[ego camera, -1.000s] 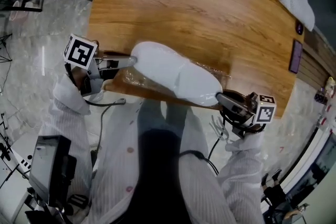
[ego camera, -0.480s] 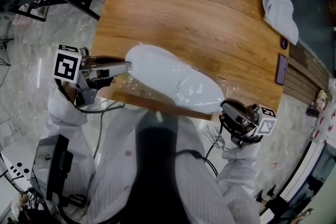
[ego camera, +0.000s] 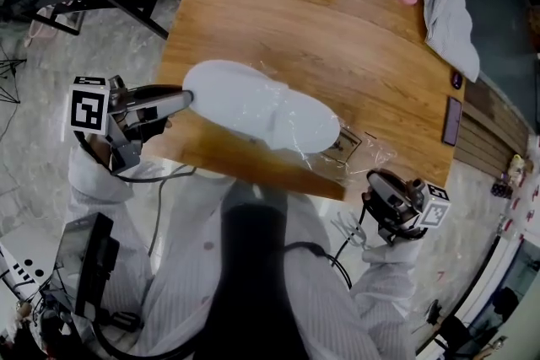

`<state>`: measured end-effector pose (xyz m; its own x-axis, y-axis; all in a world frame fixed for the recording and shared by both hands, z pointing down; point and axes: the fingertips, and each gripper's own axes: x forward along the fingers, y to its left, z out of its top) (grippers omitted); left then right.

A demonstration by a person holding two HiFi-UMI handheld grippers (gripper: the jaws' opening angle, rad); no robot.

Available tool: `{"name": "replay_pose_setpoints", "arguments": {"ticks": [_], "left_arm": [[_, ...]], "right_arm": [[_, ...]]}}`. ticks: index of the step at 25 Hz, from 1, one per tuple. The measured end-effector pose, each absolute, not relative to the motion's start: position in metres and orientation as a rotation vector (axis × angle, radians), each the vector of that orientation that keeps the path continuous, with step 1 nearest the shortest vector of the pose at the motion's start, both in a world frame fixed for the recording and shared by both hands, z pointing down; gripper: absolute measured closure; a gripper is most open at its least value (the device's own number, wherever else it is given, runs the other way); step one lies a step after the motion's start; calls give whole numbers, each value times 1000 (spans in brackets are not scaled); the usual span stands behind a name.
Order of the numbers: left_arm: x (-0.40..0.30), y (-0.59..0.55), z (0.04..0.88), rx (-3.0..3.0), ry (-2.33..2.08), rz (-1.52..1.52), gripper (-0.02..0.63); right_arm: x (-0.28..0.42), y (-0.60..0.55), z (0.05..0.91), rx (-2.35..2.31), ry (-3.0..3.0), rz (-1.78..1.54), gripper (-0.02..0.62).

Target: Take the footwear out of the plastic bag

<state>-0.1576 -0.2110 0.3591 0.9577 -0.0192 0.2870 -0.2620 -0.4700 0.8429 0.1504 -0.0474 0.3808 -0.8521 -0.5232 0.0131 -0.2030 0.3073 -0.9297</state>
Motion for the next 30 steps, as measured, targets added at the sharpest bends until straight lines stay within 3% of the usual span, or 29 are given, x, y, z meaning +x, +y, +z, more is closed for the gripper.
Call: {"name": "replay_pose_setpoints", "arguments": {"ticks": [19, 30], "left_arm": [[-245, -245, 344, 2097, -603, 283, 569], [-190, -267, 343, 2195, -975, 257, 566]], "right_arm": [[227, -28, 394, -1073, 2201, -1491, 582], [175, -99, 358, -1654, 2200, -1242, 581]]}}
